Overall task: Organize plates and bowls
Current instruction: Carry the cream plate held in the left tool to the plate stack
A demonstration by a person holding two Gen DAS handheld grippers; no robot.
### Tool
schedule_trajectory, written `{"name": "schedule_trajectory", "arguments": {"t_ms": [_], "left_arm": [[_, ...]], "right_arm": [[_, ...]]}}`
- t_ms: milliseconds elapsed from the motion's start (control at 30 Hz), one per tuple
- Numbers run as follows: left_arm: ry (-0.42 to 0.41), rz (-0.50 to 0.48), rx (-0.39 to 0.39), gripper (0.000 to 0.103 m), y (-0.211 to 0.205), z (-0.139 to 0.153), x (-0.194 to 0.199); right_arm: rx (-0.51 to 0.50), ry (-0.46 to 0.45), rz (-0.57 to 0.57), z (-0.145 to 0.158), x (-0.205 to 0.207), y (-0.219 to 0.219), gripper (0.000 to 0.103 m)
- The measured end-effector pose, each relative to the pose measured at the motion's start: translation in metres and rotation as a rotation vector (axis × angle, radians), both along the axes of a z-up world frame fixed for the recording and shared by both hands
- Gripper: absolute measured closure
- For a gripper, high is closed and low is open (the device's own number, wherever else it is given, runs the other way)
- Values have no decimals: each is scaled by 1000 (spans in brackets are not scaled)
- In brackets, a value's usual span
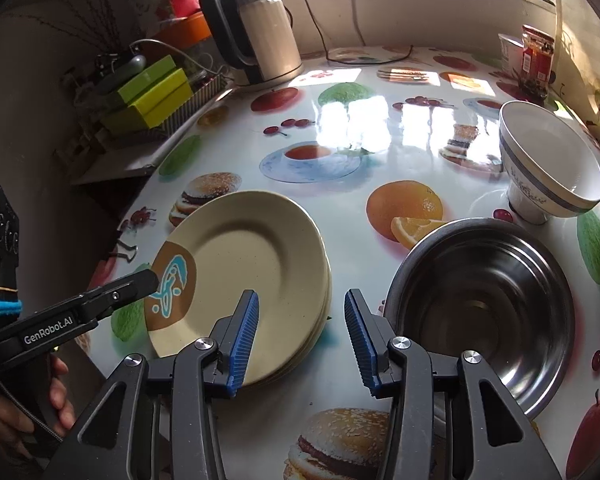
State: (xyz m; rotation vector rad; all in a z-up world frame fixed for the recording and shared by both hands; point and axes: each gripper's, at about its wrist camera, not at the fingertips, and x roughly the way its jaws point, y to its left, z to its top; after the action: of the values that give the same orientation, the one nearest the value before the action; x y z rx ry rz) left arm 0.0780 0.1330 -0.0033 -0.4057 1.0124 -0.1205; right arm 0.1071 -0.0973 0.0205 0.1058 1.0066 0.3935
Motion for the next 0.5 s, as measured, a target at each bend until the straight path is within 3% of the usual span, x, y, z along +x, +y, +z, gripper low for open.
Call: {"name": "schedule_trajectory", "arguments": {"t_ms": [500], "left_arm": [[38, -3, -92, 67, -1, -20, -7]], "right_arm": [[103, 45, -43, -18, -15, -5, 57]]}}
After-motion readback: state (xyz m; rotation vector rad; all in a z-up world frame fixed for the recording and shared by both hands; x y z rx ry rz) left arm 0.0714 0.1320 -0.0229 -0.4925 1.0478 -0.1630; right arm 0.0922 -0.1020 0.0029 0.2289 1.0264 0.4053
